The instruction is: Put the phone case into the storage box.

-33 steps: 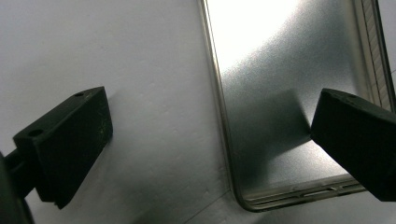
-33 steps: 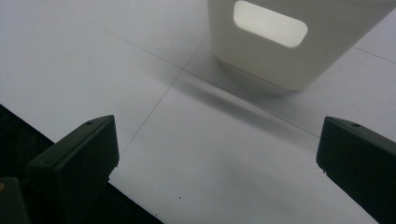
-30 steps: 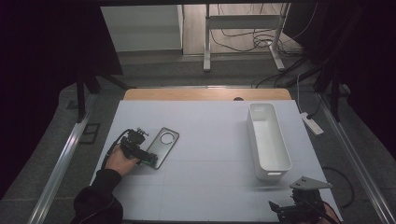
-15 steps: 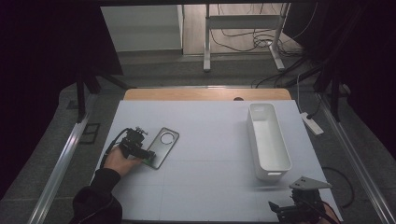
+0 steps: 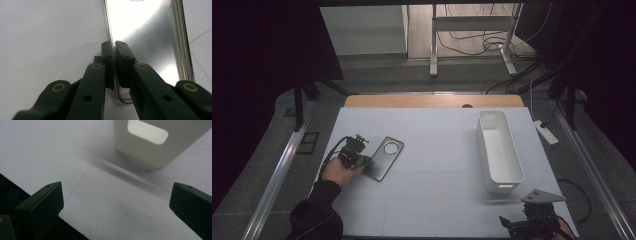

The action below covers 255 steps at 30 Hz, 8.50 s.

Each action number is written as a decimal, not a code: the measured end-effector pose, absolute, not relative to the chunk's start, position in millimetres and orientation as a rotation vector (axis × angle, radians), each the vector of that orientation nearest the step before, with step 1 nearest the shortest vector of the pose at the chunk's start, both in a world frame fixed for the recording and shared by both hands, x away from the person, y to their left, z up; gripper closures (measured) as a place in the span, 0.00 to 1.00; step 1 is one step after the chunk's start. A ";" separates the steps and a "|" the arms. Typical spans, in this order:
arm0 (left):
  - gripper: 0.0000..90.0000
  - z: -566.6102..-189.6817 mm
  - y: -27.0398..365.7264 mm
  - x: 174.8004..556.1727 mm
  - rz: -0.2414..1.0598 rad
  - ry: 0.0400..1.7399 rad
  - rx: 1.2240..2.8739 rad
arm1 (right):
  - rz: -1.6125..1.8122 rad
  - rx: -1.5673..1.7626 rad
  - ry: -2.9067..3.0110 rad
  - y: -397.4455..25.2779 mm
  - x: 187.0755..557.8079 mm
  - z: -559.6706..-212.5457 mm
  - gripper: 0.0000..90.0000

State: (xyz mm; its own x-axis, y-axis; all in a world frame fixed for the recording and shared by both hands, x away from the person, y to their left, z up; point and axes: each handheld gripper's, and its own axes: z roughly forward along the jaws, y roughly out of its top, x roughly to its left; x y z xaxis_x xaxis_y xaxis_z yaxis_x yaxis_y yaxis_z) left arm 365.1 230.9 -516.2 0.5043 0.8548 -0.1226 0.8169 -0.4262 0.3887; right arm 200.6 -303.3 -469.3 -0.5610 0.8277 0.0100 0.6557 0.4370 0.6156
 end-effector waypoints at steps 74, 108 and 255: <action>0.99 -479.3 209.2 250.6 0.353 1.123 1.954 | 0.985 1.216 2.390 -302.1 197.8 -462.7 0.00; 0.99 -474.7 184.0 222.8 0.426 1.060 1.907 | 1.345 1.107 2.464 -275.8 222.6 -439.1 0.00; 0.99 -484.8 117.9 228.7 0.350 0.933 1.934 | 1.526 1.334 2.735 -128.1 297.4 -464.0 0.44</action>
State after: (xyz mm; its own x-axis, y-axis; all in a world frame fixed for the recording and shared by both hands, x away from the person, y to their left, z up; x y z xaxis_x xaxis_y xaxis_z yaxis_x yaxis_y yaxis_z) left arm 228.7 117.9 -484.8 0.6709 0.7303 -0.1286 0.4656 -0.2799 0.8396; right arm 297.4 -128.1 -464.0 -0.6639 0.5026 0.5538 0.7352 0.3029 0.6065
